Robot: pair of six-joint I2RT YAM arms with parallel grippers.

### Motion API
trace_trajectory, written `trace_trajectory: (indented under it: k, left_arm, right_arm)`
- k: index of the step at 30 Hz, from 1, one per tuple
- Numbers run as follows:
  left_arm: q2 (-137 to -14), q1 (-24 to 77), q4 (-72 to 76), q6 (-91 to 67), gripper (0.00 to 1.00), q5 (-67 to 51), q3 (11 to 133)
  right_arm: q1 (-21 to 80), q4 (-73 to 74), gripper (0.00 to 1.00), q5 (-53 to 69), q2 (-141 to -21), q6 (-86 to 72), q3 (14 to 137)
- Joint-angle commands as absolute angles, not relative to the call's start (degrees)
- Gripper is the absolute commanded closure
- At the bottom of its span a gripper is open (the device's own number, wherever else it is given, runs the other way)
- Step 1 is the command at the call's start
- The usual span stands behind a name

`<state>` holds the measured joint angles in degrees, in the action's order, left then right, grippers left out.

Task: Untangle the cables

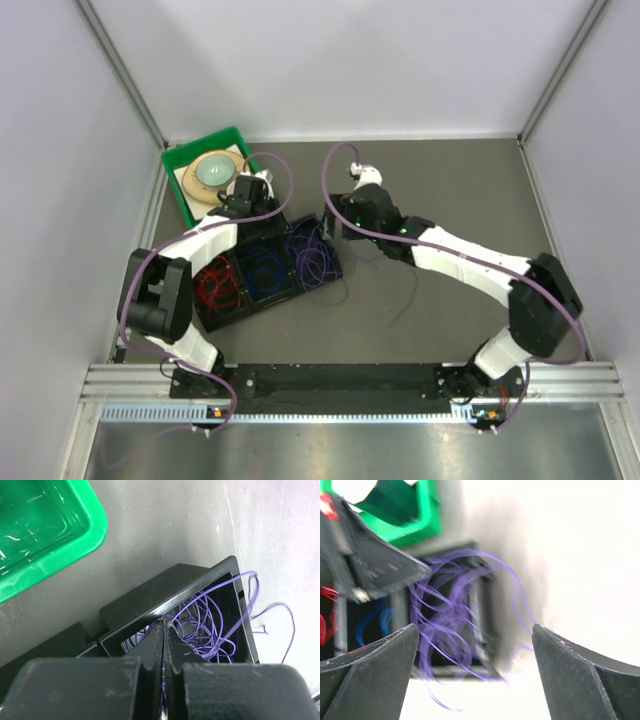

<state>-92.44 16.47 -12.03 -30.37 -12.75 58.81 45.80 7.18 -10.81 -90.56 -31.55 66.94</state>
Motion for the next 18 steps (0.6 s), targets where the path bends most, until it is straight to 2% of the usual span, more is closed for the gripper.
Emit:
trace_trajectory:
  k: [1, 6, 12, 16, 18]
  left_arm:
    - [-93.51, 17.14, -10.81, -30.41, 1.00, -13.97, 59.33]
    - [-93.43, 18.37, -11.42, -29.80, 1.00, -12.57, 59.76]
    - [-93.52, 19.34, -12.22, -29.44, 1.00, -11.60, 59.33]
    - [-93.69, 19.60, -12.30, -29.62, 1.00, -11.78, 59.24]
    - [-93.78, 19.69, -12.57, -29.62, 1.00, -11.78, 59.41]
  right_arm:
    - [43.33, 9.14, 0.06, -12.04, -82.45, -28.13, 59.08]
    - [41.14, 8.70, 0.03, -11.25, -76.74, -27.42, 49.85]
    - [38.33, 10.02, 0.02, -8.01, -76.55, -28.65, 45.89]
    - [37.18, 10.11, 0.07, -5.45, -80.49, -29.09, 45.18]
    - [37.27, 11.16, 0.10, -7.98, -81.65, -29.18, 45.53]
